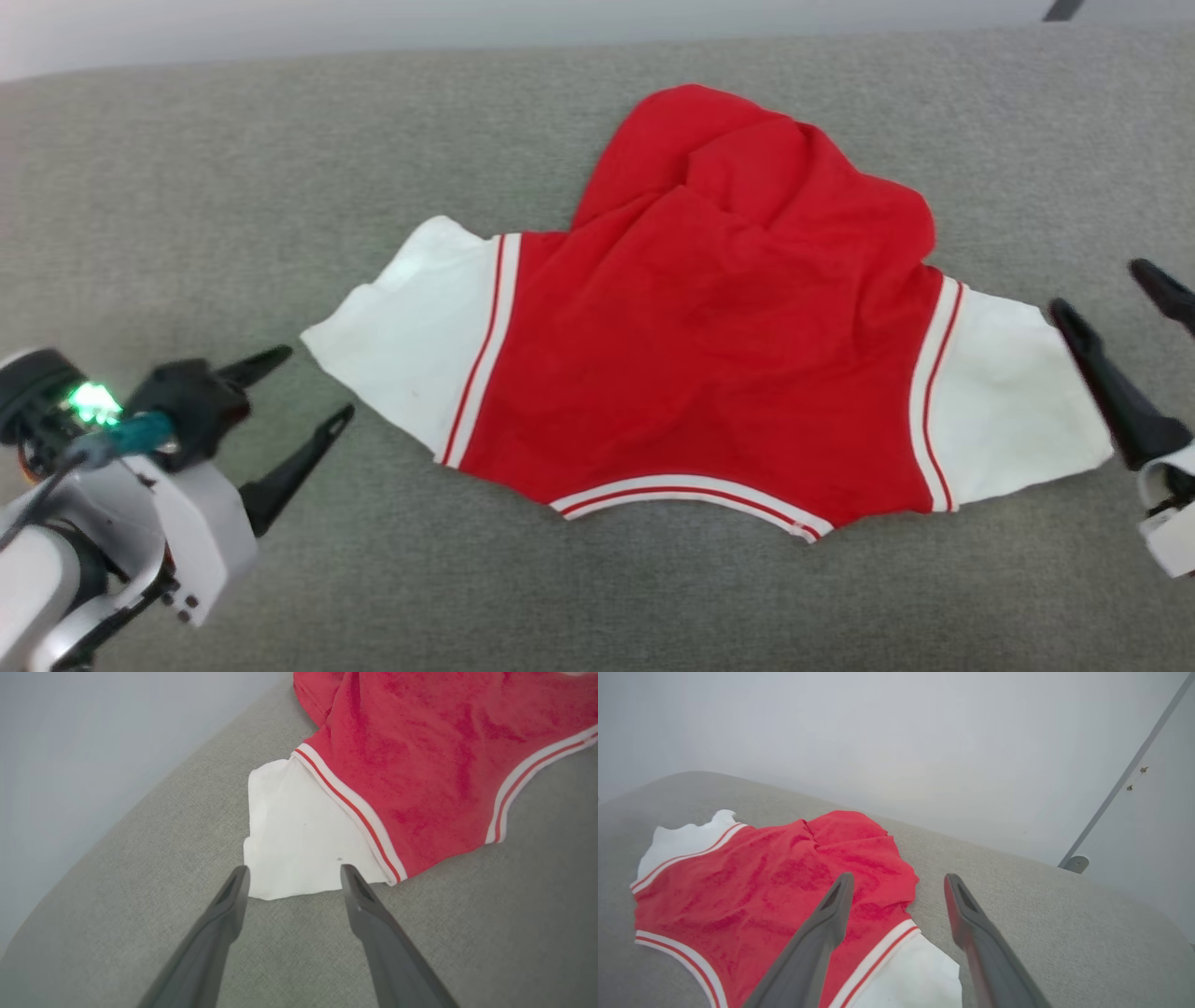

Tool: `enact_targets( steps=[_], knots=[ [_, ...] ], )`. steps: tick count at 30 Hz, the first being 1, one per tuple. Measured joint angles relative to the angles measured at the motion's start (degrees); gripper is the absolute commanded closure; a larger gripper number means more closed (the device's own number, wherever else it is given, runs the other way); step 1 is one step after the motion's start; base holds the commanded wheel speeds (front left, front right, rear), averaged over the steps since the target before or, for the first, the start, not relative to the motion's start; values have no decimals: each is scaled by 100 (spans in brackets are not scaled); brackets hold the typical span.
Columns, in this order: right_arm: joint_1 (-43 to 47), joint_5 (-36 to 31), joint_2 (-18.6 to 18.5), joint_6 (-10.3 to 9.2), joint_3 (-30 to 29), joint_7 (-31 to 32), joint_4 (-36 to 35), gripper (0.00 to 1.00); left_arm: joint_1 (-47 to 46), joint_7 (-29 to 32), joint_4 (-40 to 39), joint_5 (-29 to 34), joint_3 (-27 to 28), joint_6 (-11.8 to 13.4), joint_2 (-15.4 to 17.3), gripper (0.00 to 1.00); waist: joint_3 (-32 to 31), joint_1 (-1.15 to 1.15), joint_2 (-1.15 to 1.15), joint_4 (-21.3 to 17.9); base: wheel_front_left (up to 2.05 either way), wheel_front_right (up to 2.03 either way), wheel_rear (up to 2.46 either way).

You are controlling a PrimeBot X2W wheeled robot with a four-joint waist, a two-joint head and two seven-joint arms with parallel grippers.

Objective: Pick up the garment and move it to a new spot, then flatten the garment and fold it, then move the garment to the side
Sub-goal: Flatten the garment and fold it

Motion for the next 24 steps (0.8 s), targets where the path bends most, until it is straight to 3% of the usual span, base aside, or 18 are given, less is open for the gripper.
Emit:
enact_targets(
  steps=[3, 5, 12, 16, 24],
  knots=[
    [53, -147, 308, 0, -53, 151, -339, 0, -709, 334, -249, -323, -1033, 0, 632, 0, 43, 0, 0, -99, 0, 0, 0],
    [70, -253, 438, -1, -46, 227, -433, 0, -1211, 532, -314, -441, -1775, 0, 859, 0, 102, 0, 0, -146, 0, 0, 0],
    [-27, -393, 630, 0, 188, 275, -435, 0, -3085, 853, 141, -669, -4002, 0, 879, 0, 346, 0, 0, -343, 0, 0, 0],
    [-90, -422, 661, 0, 283, 209, -353, 0, -3607, 911, 388, -750, -4303, 0, 797, 0, 473, 0, 0, -471, 0, 0, 0],
    [-190, -409, 631, -1, 426, 124, -194, 0, -3279, 1460, 142, -510, -4274, 7, 817, 0, 624, 0, 0, -671, 0, 0, 0]
  ],
)
